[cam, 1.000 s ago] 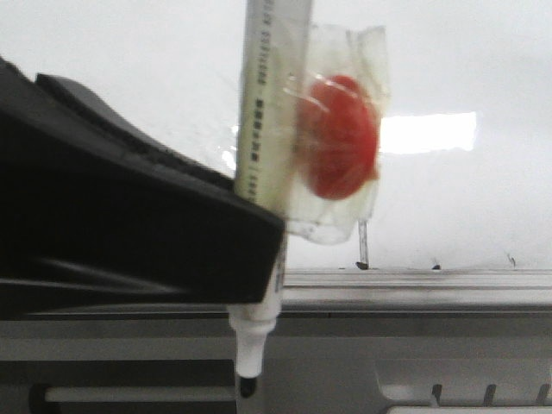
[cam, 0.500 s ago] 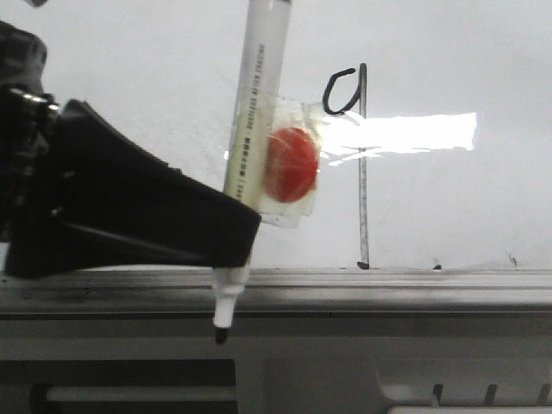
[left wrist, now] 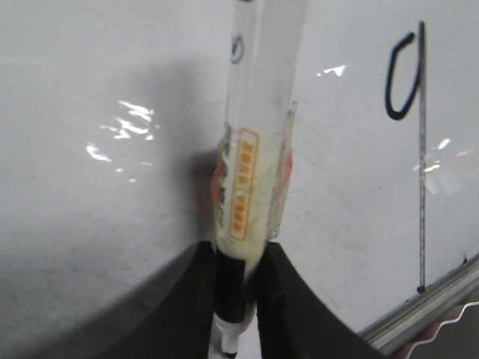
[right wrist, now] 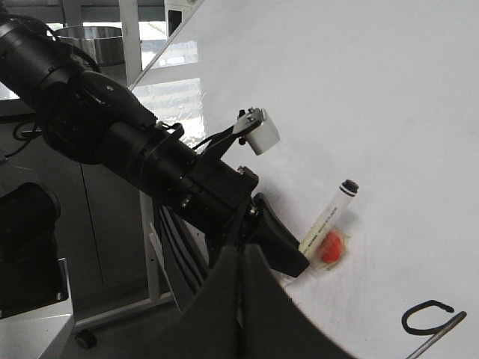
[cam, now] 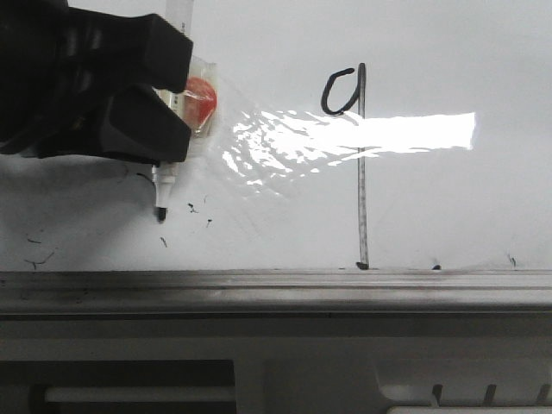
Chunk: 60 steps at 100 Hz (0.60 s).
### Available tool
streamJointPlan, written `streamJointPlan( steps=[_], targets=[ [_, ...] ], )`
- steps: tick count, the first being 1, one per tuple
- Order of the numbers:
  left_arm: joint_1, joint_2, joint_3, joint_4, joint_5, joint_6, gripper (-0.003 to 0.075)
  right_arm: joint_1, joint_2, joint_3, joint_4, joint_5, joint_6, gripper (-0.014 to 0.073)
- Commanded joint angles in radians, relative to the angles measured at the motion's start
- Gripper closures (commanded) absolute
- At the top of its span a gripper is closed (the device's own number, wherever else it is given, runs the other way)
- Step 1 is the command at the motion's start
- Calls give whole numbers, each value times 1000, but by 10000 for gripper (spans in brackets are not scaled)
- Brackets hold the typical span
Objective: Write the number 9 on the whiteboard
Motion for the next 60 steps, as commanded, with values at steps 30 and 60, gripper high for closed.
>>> streamJointPlan(
  steps=[30,60],
  targets=[
    [70,49,-37,-30,-12,-62,739,-7,3,-29,3,-41,-1,659],
    [97,60,-40,-30,-6,-64,611,-7,3,-29,3,-21,8,659]
  ],
)
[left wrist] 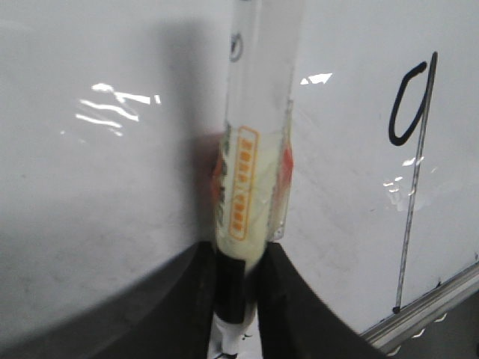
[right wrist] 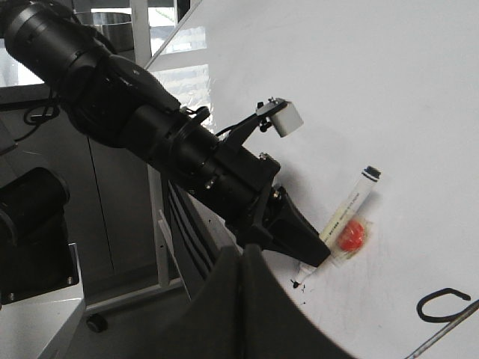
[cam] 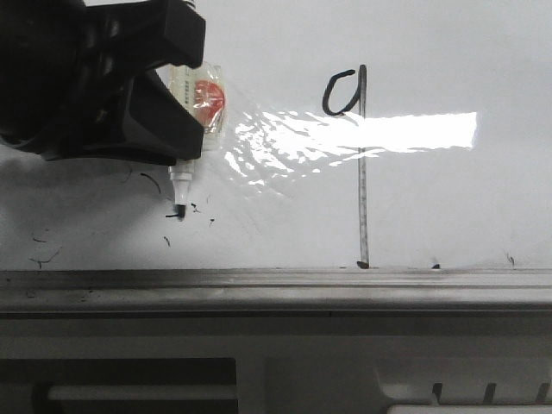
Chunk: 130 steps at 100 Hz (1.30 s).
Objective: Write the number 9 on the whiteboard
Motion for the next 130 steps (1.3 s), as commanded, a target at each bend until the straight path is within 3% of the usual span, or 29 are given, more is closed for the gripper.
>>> streamJointPlan(
  steps=[1,11,19,28,36,46,53,63,79,97,130],
  targets=[
    [22,10,-23,-26,-99,-7,584,-7,3,-29,3,-59,4,659],
    [22,10,-23,-26,-101,-7,374,-7,3,-29,3,-59,4,659],
    [22,10,-23,-26,-101,-7,280,-7,3,-29,3,-59,4,659],
    [20,-5,-23,-26,-98,-7,221,-7,0,-29,-10,-23,4,659],
    [-7,-69,-10,-26,-74,-7,199,-7,-17,-29,-93,97,16,657],
    [-72,-200,45,-26,-86,1,209,-23,-78,-28,-291,235,265,636],
    [-123,-311,102,-23,-97,1,243,-32,-147,-23,-482,326,416,636],
    [-181,-464,189,-19,-101,1,367,-37,-270,11,-705,338,550,637],
    [-220,-681,302,-19,-101,1,742,-37,-448,77,-757,312,561,638],
    [-220,-800,345,-23,-65,1,738,-37,-527,102,-718,316,561,638],
    [-220,-811,347,-23,-52,1,738,-37,-528,102,-718,316,561,638]
  ],
)
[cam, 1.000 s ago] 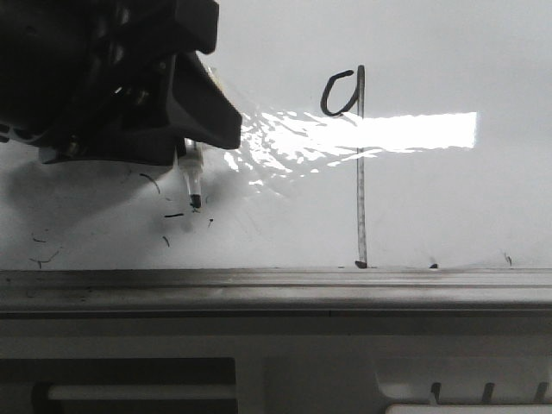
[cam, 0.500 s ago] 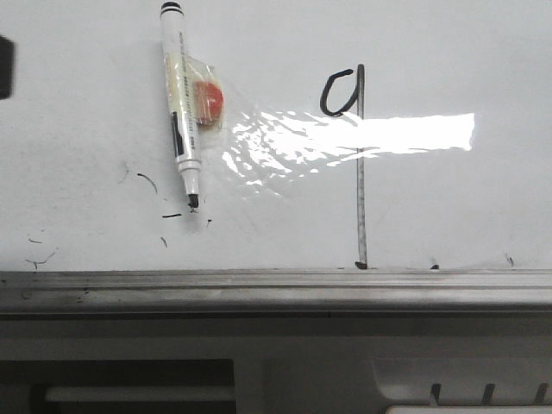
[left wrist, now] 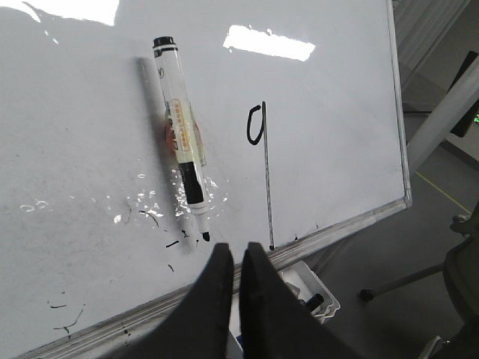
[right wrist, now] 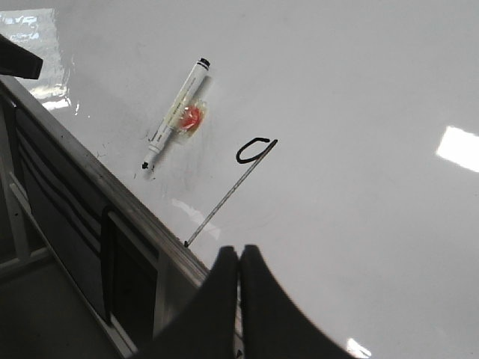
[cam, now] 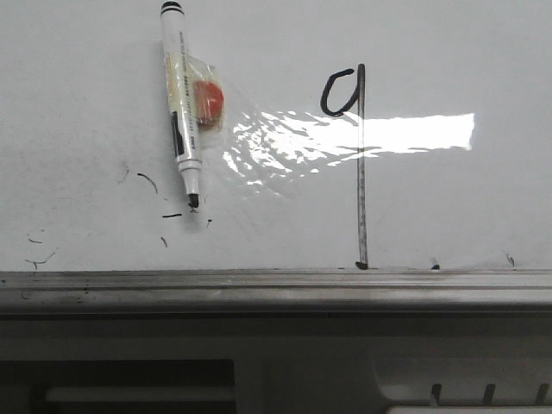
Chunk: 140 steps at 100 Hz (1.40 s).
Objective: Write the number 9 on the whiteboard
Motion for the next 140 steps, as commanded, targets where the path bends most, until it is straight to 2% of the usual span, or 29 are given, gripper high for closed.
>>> streamJointPlan(
  steps=[1,32,54,59,65,73,83,90,95,107,116,120,129,140],
  targets=[
    [-7,2,-29,-23,32,2,738,-4,16,-19,-8,-75,2,638],
    [-7,2,4,-23,34,2,738,-4,16,-19,-8,-75,2,638],
    [-2,-54,67,4,-90,2,738,-4,16,-19,-8,-75,2,638],
    [-2,-68,94,97,-102,-13,738,-4,16,-19,-8,-75,2,638],
    [5,-83,121,332,-111,-115,739,-4,16,-19,-8,-75,2,638],
    [49,-96,163,687,-117,-418,739,-4,16,-19,-8,-75,2,638],
    [167,-112,208,1148,-102,-789,739,-4,16,-19,-8,-75,2,638],
    [271,-126,224,1381,-33,-1000,739,-4,16,-19,-8,-75,2,638],
    [354,-134,228,1490,44,-1108,739,-4,16,-19,-8,-75,2,638],
    [508,-179,234,1742,219,-1292,738,-4,16,-19,-8,-75,2,638],
    [588,-246,256,1933,267,-1421,738,-4,16,-19,-8,-75,2,638],
    [613,-278,270,1971,268,-1445,738,-4,16,-19,-8,-75,2,638],
    [667,-365,314,1952,268,-1446,738,-4,16,-19,-8,-75,2,638],
    [725,-459,312,1861,430,-1446,738,-4,16,-19,-8,-75,2,638]
  ],
)
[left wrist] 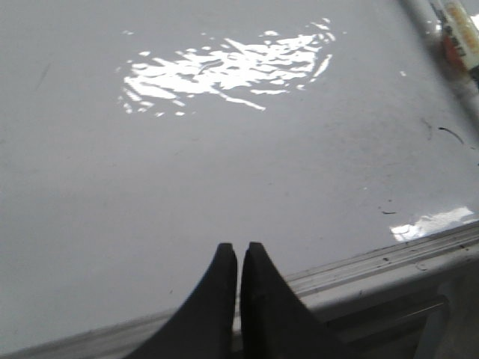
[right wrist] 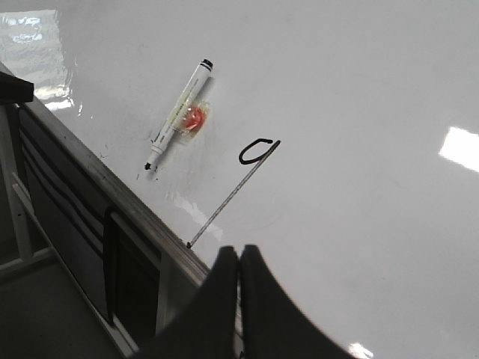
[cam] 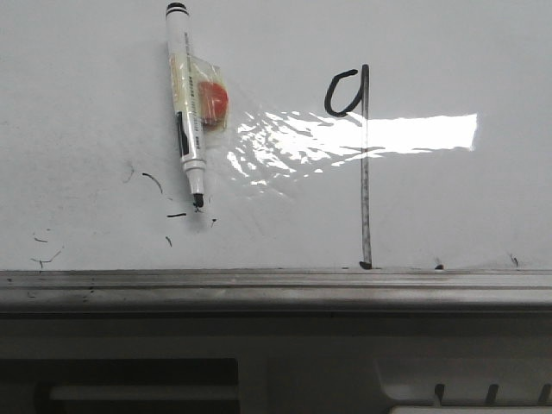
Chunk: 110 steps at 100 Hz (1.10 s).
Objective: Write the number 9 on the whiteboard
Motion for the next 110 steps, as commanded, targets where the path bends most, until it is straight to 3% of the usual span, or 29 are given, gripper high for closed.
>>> streamJointPlan(
  steps=[1,27,103,110],
  targets=[
    [43,-48,32,-53,61,-21,738,-4,16,-19,-8,-75,0,638],
    [129,-57,32,-146,94,-21,738,-4,16,-19,-5,-73,0,638],
    [129,-57,32,-146,94,-21,738,-9,16,1,-44,-34,0,638],
    [129,-57,32,-146,94,-21,738,-49,16,35,-88,-83,82,638]
  ],
)
